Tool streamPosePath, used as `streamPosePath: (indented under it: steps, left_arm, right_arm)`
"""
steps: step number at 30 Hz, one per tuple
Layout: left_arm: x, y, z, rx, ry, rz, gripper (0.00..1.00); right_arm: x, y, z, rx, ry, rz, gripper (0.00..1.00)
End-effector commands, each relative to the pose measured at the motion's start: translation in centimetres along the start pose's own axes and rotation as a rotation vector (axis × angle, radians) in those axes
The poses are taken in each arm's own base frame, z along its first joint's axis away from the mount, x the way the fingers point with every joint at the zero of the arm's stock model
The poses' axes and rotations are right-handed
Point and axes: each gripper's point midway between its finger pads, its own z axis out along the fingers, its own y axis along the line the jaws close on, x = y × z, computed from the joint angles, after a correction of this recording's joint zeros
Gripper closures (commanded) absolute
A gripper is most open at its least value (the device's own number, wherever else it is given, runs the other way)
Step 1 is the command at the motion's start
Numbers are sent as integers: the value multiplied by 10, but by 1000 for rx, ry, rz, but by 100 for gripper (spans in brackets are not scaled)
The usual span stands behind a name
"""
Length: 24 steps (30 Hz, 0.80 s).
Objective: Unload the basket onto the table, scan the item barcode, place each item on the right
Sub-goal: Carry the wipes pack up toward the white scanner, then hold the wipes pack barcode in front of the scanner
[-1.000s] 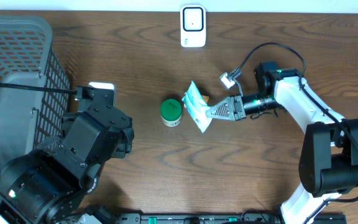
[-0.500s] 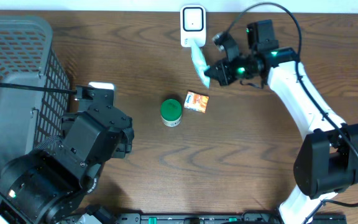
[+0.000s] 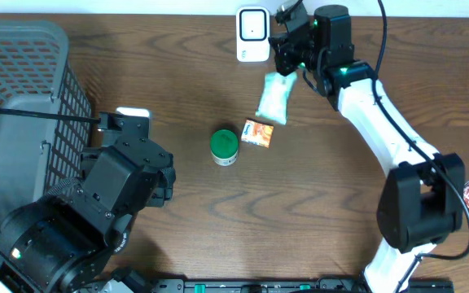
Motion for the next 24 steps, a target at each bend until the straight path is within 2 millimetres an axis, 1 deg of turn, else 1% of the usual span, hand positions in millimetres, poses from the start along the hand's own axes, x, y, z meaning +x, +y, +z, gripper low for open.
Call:
streamPosePath:
  steps: [1,3,4,5,6,7,8,11,12,15,17,20,24]
  left_arm:
    - [-2,4,-2,-12,-10,-18,25]
    - [-2,4,-2,-12,-10,-18,25]
    - [-2,4,-2,-12,-10,-17,25]
    - [-2,4,-2,-12,-10,-17,25]
    - [-2,4,-2,-12,-10,-18,25]
    - [-2,4,-2,-12,-10,-18,25]
    - [-2,4,-2,-12,-10,-18,25]
    - [-2,4,-2,-12,-10,-17,25]
    - [-2,4,-2,-12,-10,-18,25]
    - [-2,4,-2,-12,-10,-17,25]
    - [-2,4,-2,-12,-10,-17,25]
    - [-2,4,-2,-12,-10,-18,25]
    - [-2,4,-2,-12,-10,-17,25]
  right_arm:
    - [18,-8,13,23,53,69,99]
    - [30,-9,13,41,103,80,93]
    - [37,-14,12,76,132,85,85]
    - [42,-17,11,102,152,89,67]
    - [48,-20,10,119,175,95,47]
    - [54,-20,9,125,198,119,30]
    - [60,-18,8,128,223,158,20]
    - [74,-18,5,172,270,285,10]
    - [77,-22,4,217,276,330,8]
    - [86,-45,-4,425,272,449,5]
    - [91,-52,-5,526,262,481,5]
    - [99,-45,3,566,264,488,5]
    - [115,-21,21,586,289,483,6]
